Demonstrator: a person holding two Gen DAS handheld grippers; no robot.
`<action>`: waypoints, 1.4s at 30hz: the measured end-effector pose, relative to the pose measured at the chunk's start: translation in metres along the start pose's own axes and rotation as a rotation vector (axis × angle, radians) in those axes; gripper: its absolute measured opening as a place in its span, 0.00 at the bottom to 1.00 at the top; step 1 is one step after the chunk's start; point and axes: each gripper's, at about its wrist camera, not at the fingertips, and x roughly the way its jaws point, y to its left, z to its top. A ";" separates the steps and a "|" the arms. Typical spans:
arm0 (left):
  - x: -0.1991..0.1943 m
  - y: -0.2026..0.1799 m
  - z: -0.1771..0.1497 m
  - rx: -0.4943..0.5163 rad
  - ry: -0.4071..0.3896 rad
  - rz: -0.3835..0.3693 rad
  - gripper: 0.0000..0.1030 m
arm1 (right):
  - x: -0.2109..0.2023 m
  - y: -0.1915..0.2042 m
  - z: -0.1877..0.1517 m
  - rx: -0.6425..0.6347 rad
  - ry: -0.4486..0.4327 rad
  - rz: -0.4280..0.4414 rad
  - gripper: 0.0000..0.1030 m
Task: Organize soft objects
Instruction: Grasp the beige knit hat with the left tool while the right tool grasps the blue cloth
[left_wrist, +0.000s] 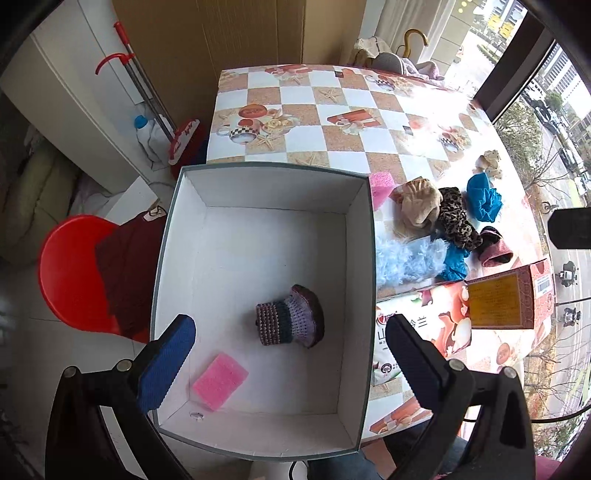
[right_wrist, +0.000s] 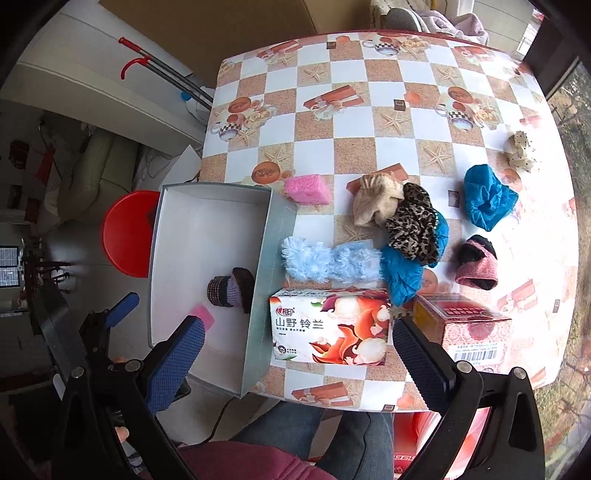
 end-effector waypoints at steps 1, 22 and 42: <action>0.000 -0.008 0.007 0.021 -0.005 -0.006 1.00 | -0.009 -0.016 0.000 0.032 -0.009 0.005 1.00; 0.144 -0.209 0.162 0.373 0.234 -0.048 1.00 | 0.048 -0.263 0.065 0.373 0.007 -0.052 1.00; 0.222 -0.216 0.168 0.362 0.470 -0.049 0.54 | 0.130 -0.270 0.119 0.276 0.020 -0.055 0.42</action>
